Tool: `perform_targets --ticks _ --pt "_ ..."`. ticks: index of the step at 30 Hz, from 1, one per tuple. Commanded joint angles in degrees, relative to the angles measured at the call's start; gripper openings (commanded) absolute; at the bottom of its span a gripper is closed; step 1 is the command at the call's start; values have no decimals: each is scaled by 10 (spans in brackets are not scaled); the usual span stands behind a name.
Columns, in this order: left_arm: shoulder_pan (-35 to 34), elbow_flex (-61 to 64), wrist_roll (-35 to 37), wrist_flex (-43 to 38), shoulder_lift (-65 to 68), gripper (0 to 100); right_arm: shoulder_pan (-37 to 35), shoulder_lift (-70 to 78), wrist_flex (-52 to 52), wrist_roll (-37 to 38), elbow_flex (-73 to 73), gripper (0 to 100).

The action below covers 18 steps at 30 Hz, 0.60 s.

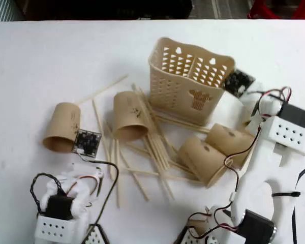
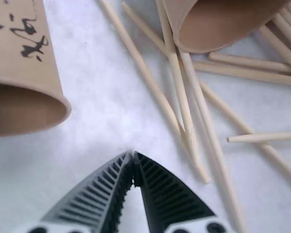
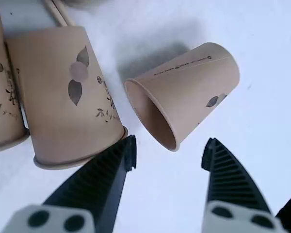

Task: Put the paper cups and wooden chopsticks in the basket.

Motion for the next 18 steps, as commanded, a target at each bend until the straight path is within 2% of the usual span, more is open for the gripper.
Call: perform_targets --ticks 1,13,18 --pt "4 -3 -4 3 -6 24 18 -20 -100 28 53 229" --pt "3 -3 -4 3 -6 24 26 -6 -405 48 237 224" --pt "3 -3 -4 3 -6 24 26 70 -495 48 238 104"
